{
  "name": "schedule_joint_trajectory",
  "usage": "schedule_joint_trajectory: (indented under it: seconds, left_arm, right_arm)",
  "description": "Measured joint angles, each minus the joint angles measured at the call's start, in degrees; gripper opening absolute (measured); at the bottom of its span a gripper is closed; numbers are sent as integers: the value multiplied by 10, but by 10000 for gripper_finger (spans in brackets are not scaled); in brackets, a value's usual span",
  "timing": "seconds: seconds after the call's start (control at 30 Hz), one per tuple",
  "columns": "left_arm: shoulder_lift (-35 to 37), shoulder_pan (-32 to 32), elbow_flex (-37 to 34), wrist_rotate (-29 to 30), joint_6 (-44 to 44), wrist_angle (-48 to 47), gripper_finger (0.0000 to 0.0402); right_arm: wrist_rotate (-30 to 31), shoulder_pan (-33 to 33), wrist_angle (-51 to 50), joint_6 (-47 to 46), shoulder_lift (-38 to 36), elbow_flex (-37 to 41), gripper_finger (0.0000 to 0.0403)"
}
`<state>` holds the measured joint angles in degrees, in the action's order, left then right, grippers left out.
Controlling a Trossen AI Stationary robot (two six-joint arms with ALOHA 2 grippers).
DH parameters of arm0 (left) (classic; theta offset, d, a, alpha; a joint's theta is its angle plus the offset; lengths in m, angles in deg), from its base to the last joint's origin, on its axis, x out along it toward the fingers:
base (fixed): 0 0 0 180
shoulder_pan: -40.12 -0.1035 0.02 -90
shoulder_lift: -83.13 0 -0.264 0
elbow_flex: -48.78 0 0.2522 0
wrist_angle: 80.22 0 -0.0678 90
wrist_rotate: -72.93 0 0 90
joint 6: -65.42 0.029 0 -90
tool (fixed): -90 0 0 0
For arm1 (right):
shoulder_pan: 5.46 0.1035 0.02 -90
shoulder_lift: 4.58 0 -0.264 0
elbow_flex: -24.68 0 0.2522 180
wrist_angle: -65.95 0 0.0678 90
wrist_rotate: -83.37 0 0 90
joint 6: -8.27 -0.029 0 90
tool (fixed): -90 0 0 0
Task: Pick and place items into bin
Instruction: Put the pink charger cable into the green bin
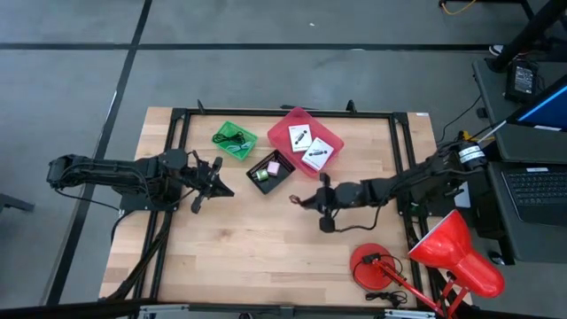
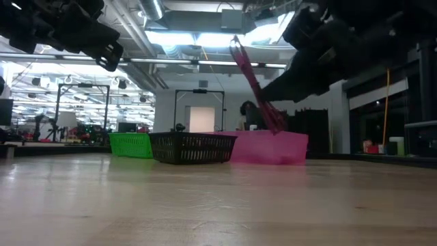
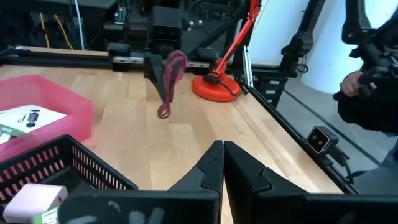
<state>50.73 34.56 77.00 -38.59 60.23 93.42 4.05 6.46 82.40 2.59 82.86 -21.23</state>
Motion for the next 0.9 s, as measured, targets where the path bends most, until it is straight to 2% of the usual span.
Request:
schedule_joint_trajectory:
  seconds: [0.1,0.27,0.4,0.57,0.7,0.9]
  left_arm:
    - [0,0,0,10,0,0,8]
    - [0,0,0,93,1,0,8]
    - [0,0,0,167,25,1,8]
    - [0,0,0,243,46,7,8]
    - [0,0,0,267,65,30,8]
    - [0,-1,0,265,82,64,11]
  right_arm:
    - [-2,-16,75,29,0,27,0]
    - [-10,-32,164,79,0,55,0]
    - [-46,-48,195,93,0,67,0]
    - [-54,-73,214,89,0,78,0]
    - [-63,-82,239,89,0,81,0]
    - [-63,-88,281,91,0,81,0]
